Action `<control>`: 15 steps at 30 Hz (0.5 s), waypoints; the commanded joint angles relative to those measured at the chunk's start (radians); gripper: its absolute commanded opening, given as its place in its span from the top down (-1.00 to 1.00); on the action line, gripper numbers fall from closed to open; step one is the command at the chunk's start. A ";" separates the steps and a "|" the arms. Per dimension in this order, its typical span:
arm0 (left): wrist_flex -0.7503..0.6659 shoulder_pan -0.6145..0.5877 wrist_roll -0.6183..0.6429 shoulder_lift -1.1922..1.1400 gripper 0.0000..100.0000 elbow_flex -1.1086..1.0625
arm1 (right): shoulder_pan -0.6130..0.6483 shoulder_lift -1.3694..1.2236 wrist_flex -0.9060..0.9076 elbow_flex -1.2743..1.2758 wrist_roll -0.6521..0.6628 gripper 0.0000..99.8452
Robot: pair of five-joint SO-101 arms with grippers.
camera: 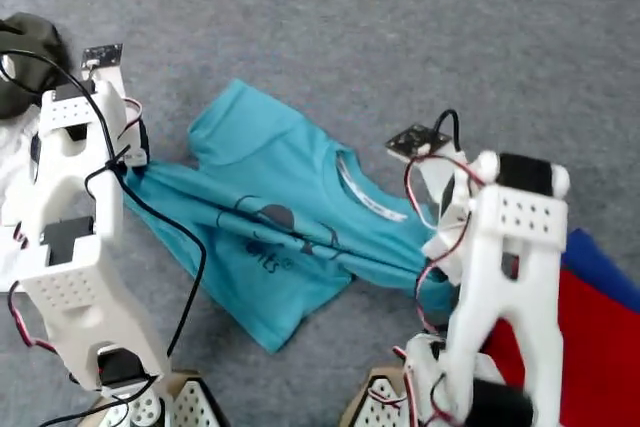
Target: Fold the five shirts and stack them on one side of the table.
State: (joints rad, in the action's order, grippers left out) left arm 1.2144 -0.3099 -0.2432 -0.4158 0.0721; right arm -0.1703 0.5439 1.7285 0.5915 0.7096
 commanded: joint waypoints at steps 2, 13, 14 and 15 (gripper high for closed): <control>0.044 0.002 0.003 0.013 0.96 0.057 | -0.025 0.111 0.026 -0.056 -0.026 0.91; -0.028 0.002 -0.002 0.199 0.96 -0.167 | 0.030 0.073 0.021 -0.346 -0.129 0.52; -0.057 0.003 -0.002 0.228 0.96 -0.219 | 0.059 0.033 0.014 -0.378 -0.158 0.52; -0.092 0.008 -0.002 0.259 0.96 -0.276 | 0.097 -0.018 0.005 -0.414 -0.187 0.52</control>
State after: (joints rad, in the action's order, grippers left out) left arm 1.1960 -0.3130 -0.2447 -0.2731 -0.0921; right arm -0.1427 0.6053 1.7576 0.2954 0.5869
